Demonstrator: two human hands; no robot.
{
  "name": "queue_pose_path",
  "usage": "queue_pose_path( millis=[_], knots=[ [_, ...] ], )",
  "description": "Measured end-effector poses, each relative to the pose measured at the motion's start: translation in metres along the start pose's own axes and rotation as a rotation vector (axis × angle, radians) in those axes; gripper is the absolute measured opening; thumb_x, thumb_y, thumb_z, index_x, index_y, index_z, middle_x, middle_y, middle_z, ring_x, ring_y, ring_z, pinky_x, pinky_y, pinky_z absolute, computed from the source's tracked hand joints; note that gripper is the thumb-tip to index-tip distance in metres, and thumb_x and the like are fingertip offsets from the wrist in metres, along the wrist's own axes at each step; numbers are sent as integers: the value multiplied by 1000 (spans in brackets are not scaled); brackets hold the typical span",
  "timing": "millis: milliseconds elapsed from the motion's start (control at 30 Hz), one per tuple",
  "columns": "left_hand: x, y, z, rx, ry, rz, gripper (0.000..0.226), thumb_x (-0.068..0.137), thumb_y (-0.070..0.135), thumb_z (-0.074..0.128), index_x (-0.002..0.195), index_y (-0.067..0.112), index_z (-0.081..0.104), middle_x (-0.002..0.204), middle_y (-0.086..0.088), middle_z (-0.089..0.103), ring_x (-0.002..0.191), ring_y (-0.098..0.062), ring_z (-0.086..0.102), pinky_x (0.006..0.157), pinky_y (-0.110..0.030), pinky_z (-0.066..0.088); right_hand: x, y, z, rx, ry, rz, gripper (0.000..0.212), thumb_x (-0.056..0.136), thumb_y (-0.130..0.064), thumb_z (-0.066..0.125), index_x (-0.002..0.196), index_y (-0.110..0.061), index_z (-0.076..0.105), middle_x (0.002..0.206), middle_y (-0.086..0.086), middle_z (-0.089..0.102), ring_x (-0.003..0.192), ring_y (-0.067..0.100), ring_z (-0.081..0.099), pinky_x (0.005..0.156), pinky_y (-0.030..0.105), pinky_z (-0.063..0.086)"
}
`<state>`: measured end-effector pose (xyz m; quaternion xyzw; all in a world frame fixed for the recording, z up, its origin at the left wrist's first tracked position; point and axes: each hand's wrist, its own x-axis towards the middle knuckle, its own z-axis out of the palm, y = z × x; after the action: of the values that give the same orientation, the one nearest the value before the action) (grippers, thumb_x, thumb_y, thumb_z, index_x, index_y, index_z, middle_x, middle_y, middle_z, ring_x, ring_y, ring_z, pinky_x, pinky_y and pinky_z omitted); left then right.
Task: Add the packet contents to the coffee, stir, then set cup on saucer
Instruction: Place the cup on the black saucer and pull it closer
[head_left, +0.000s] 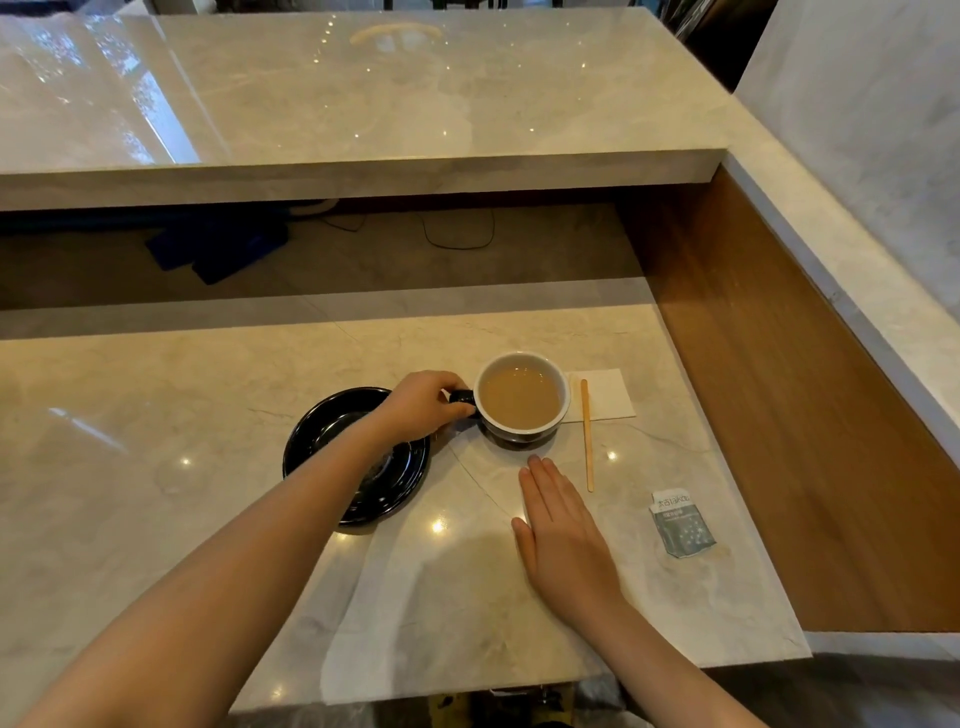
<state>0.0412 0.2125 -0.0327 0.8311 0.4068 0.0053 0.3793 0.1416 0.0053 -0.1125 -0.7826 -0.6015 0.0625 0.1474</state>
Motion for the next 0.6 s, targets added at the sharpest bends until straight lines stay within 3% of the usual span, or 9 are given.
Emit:
queue_pose_path(
  millis=[167, 300, 433, 600],
  knots=[
    [6, -5, -16, -72, -179, 15, 14, 89, 23, 59, 93, 10, 61, 69, -7, 65, 51, -10, 56, 51, -15, 46, 0, 1, 1, 39, -9, 5, 53, 92, -35, 31, 141, -13, 32, 150, 5, 34, 140, 17, 26, 113, 37, 19],
    [5, -9, -18, -194, -266, 29, 12, 92, 23, 54, 83, 19, 61, 60, 2, 60, 48, -8, 50, 54, -18, 44, 1, 0, 1, 40, -15, 6, 54, 92, -35, 31, 141, -13, 32, 150, 4, 33, 140, 17, 26, 114, 35, 16],
    [4, -9, -16, -433, -313, -31, 23, 94, 16, 48, 74, 15, 59, 48, 12, 58, 45, -4, 43, 52, -17, 41, 3, 0, 0, 73, 2, 12, 52, 91, -34, 33, 139, -12, 37, 148, 5, 37, 138, 17, 28, 113, 33, 14],
    [7, -10, -15, -658, -369, -126, 24, 94, 7, 43, 75, 8, 57, 68, 1, 66, 47, -5, 41, 46, -15, 35, 4, -3, -1, 61, 24, 6, 51, 90, -31, 33, 135, -9, 42, 144, 9, 44, 135, 22, 37, 112, 37, 22]
  ],
)
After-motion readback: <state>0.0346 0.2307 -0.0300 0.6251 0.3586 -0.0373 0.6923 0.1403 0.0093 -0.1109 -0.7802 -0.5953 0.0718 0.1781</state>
